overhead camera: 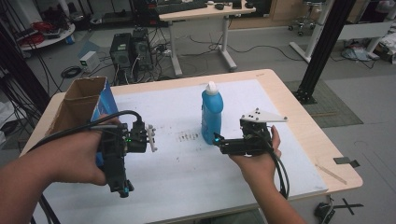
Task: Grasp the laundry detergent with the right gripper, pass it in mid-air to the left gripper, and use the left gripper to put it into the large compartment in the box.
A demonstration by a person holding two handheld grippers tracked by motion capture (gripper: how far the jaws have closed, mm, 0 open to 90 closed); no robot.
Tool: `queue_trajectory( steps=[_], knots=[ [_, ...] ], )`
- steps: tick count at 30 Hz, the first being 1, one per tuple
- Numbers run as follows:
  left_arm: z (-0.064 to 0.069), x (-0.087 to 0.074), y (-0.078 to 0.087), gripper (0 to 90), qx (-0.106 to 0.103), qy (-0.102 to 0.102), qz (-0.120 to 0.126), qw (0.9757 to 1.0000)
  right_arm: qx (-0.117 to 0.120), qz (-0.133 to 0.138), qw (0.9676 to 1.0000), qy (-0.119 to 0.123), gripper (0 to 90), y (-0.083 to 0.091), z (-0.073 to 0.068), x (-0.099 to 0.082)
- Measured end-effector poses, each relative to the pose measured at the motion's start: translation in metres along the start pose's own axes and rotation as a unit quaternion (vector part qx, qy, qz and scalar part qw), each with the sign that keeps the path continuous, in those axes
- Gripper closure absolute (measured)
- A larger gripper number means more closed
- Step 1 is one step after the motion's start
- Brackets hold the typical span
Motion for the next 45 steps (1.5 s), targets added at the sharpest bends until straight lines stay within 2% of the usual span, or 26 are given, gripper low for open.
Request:
queue_trajectory(
  steps=[5, 11, 19, 30, 38, 45],
  knots=[
    [0.000, -0.001, 0.000, 1.7, 0.001, 0.001, 0.006, 1.0000, 0.016, -0.006, 0.9999, -0.004, 0.7, -0.005, -0.004, -0.003],
    [-0.005, -0.004, -0.007, 1.7, -0.007, 0.008, 0.002, 0.9999, 0.009, 0.004, 0.9999, -0.009, 0.7, -0.003, 0.003, 0.006],
    [-0.006, 0.002, -0.002, 1.7, -0.004, 0.002, 0.003, 1.0000, 0.006, 0.003, 0.9999, -0.009, 0.7, -0.004, 0.006, 0.005],
    [-0.005, -0.001, -0.001, 1.7, -0.001, 0.002, 0.001, 1.0000, 0.003, -0.001, 1.0000, -0.007, 0.7, -0.008, 0.001, 0.004],
    [-0.004, -0.001, 0.003, 1.7, 0.002, 0.001, 0.001, 1.0000, 0.005, -0.008, 1.0000, -0.004, 0.7, -0.022, -0.009, -0.003],
    [-0.002, -0.003, 0.004, 1.7, 0.005, 0.003, 0.003, 1.0000, -0.015, -0.006, 0.9999, -0.001, 0.7, -0.042, -0.013, -0.009]
  ],
)
Point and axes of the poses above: each handheld gripper's, and its own axes: y roughly backward along the jaws, x roughly out of its top, z roughly to its right, the point moved 7 cm from there along -y, roughly forward along the jaws, and after that the axes turned 12 degrees about z, right-handed, at the moved point
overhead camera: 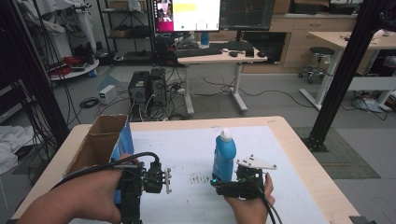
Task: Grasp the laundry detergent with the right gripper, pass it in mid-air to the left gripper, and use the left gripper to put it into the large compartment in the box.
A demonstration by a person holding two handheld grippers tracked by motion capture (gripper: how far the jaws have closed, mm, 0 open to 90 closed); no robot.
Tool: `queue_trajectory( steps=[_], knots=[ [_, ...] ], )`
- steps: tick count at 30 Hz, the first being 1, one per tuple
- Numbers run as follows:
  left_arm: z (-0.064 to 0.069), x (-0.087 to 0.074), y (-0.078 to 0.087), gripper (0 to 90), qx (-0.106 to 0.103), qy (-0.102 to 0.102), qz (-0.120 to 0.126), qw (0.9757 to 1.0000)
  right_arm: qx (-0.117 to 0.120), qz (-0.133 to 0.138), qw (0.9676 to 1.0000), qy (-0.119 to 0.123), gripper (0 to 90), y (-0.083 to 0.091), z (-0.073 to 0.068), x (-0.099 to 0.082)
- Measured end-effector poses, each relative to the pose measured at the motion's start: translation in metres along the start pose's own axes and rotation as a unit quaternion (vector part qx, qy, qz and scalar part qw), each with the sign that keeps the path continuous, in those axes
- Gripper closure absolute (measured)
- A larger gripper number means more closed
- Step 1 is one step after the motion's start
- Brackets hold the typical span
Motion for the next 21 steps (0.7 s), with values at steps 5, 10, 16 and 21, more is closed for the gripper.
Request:
queue_trajectory(
  steps=[5, 10, 16, 21],
  knots=[
    [0.001, -0.003, 0.003, 1.7, 0.003, 0.004, 0.000, 1.0000, -0.015, 0.001, 0.9998, -0.009, 0.7, -0.015, -0.001, -0.007],
    [0.002, -0.006, 0.006, 1.7, 0.005, 0.007, 0.002, 1.0000, -0.027, 0.004, 0.9996, -0.009, 0.7, -0.023, 0.004, -0.010],
    [0.003, -0.007, 0.006, 1.7, 0.006, 0.007, 0.003, 1.0000, -0.033, 0.004, 0.9994, 0.003, 0.7, -0.028, 0.008, -0.013],
    [0.004, -0.008, 0.005, 1.7, 0.006, 0.008, 0.003, 0.9999, -0.035, 0.003, 0.9994, 0.005, 0.7, -0.033, 0.010, -0.017]
  ],
)
Point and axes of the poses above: each handheld gripper's, and its own axes: y roughly backward along the jaws, x roughly out of its top, z roughly to its right, the point moved 7 cm from there along -y, roughly forward along the jaws, and after that the axes turned 12 degrees about z, right-handed, at the moved point
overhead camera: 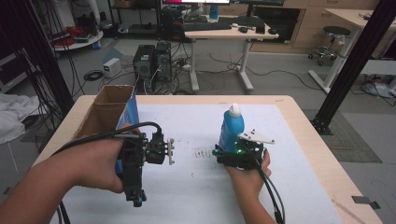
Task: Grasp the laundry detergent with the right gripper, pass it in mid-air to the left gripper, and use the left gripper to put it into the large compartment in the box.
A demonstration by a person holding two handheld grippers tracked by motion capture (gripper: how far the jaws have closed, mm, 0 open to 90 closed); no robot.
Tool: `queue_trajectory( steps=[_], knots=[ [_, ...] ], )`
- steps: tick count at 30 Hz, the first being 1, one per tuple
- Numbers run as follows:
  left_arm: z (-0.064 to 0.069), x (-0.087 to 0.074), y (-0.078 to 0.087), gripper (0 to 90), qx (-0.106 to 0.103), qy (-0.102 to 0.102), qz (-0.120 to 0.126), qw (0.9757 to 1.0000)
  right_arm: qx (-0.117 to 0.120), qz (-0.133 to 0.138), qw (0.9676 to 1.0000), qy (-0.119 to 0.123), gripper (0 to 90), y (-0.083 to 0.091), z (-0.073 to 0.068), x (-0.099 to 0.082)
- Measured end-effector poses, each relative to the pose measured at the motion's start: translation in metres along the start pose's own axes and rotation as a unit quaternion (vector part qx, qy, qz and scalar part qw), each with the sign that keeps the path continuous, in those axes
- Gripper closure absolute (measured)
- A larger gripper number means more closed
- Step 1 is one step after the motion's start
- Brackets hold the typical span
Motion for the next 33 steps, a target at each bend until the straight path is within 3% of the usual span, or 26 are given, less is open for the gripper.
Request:
queue_trajectory(
  steps=[11, 22, 27, 33],
  knots=[
    [-0.001, -0.006, -0.003, 1.7, -0.004, 0.003, -0.002, 1.0000, -0.007, 0.018, 0.9998, -0.007, 1.1, -0.010, 0.003, -0.003],
    [-0.002, -0.008, -0.004, 1.7, -0.006, 0.003, -0.001, 1.0000, -0.012, 0.017, 0.9995, -0.022, 3.7, -0.018, 0.006, -0.007],
    [-0.002, -0.009, -0.003, 1.7, -0.006, 0.003, -0.002, 1.0000, -0.011, 0.028, 0.9993, -0.021, 13.4, -0.018, 0.007, -0.003],
    [-0.002, -0.010, -0.002, 1.7, -0.005, 0.006, -0.002, 1.0000, -0.009, 0.031, 0.9993, -0.019, 17.6, -0.018, 0.007, -0.002]
  ],
)
Point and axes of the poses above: each handheld gripper's, and its own axes: y roughly backward along the jaws, x roughly out of its top, z roughly to its right, the point moved 7 cm from there along -y, roughly forward along the jaws, and after that the axes turned 12 degrees about z, right-handed, at the moved point
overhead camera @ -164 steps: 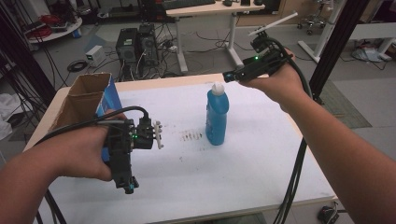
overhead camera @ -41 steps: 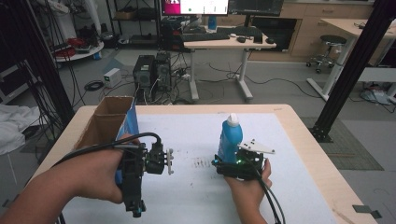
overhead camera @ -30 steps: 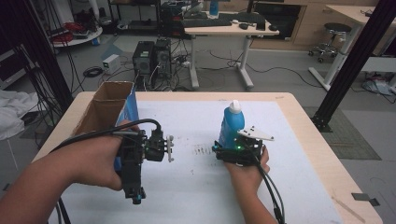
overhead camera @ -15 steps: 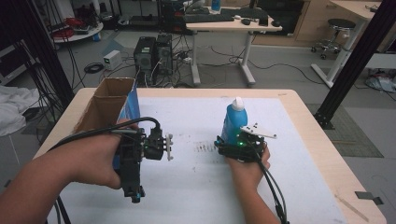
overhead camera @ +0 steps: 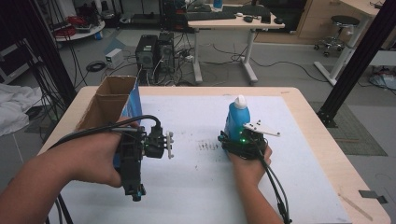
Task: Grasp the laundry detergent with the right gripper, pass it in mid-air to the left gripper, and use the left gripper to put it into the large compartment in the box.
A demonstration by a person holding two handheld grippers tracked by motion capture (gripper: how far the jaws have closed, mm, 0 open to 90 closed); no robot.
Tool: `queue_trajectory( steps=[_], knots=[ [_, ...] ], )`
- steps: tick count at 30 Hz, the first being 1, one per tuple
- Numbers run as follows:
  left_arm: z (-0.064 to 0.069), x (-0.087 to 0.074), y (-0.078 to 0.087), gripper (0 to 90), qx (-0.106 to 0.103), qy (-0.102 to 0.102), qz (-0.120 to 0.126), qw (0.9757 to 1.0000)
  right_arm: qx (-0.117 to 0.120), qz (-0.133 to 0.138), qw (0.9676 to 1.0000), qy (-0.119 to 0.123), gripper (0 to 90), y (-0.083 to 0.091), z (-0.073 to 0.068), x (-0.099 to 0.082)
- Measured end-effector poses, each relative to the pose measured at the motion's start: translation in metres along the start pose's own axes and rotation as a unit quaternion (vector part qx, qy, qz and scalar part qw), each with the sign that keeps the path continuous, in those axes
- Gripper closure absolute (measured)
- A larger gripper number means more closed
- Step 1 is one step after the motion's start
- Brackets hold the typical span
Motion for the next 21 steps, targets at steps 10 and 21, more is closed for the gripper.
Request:
queue_trajectory(
  steps=[10, 21],
  knots=[
    [-0.0003, 0.0015, -0.0017, 1.7, -0.002, -0.001, 0.000, 1.0000, 0.003, 0.010, 0.9999, 0.004, 26.9, 0.0007, -0.0016, 0.0042],
    [-0.0010, 0.0022, -0.0024, 1.7, -0.002, 0.001, 0.001, 1.0000, -0.002, 0.016, 0.9998, 0.012, 33.8, -0.0006, -0.0028, 0.0068]
  ],
)
Point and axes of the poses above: each handheld gripper's, and its own axes: y roughly backward along the jaws, x roughly out of its top, z roughly to its right, the point moved 7 cm from there along -y, roughly forward along the jaws, and after that the axes turned 12 degrees about z, right-handed, at the moved point
